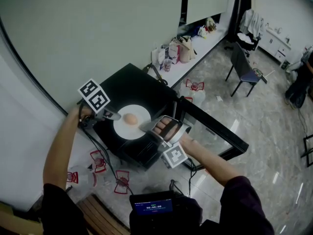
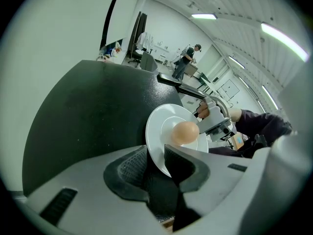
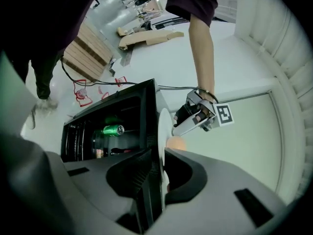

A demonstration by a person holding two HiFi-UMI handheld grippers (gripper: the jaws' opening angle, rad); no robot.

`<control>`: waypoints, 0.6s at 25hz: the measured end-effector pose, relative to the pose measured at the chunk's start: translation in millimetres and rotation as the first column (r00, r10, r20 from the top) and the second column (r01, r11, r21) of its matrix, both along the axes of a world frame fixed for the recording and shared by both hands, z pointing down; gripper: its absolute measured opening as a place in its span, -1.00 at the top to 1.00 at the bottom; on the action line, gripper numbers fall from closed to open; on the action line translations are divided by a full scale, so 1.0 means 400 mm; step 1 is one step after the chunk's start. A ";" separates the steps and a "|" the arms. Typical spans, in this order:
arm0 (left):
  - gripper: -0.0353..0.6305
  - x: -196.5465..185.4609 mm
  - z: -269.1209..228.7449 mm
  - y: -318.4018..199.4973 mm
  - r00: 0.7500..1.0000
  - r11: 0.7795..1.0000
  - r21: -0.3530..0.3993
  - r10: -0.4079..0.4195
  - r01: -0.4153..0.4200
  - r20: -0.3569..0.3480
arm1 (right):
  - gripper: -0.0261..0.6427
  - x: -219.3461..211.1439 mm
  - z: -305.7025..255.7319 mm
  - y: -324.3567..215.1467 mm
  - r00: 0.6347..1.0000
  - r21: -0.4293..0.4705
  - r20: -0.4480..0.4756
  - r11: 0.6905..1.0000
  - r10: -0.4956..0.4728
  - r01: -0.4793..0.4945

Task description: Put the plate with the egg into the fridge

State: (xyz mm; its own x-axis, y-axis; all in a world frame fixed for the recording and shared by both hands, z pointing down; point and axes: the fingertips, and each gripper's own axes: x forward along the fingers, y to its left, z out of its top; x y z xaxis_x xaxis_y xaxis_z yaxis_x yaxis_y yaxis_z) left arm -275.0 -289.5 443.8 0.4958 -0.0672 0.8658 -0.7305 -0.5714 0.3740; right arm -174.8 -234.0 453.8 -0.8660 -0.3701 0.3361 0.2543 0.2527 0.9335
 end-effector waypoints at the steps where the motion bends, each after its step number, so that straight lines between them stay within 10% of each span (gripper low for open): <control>1: 0.60 0.002 0.001 0.001 1.000 1.000 0.004 0.002 -0.002 0.001 | 0.71 0.001 -0.001 0.002 1.000 0.018 0.008 1.000 0.000 0.000; 15: 0.61 -0.037 -0.074 0.029 0.999 0.957 0.286 -0.050 0.048 -0.003 | 0.87 0.032 -0.015 0.029 1.000 0.117 0.029 0.993 0.006 -0.009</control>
State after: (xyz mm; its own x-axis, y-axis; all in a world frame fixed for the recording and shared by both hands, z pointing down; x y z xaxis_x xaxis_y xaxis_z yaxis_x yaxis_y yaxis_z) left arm -289.9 -277.9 414.1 0.4818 -0.3360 0.8093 -0.7616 -0.6174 0.1971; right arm -161.9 -222.4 448.0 -0.8718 -0.4120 0.2649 0.2254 0.1428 0.9637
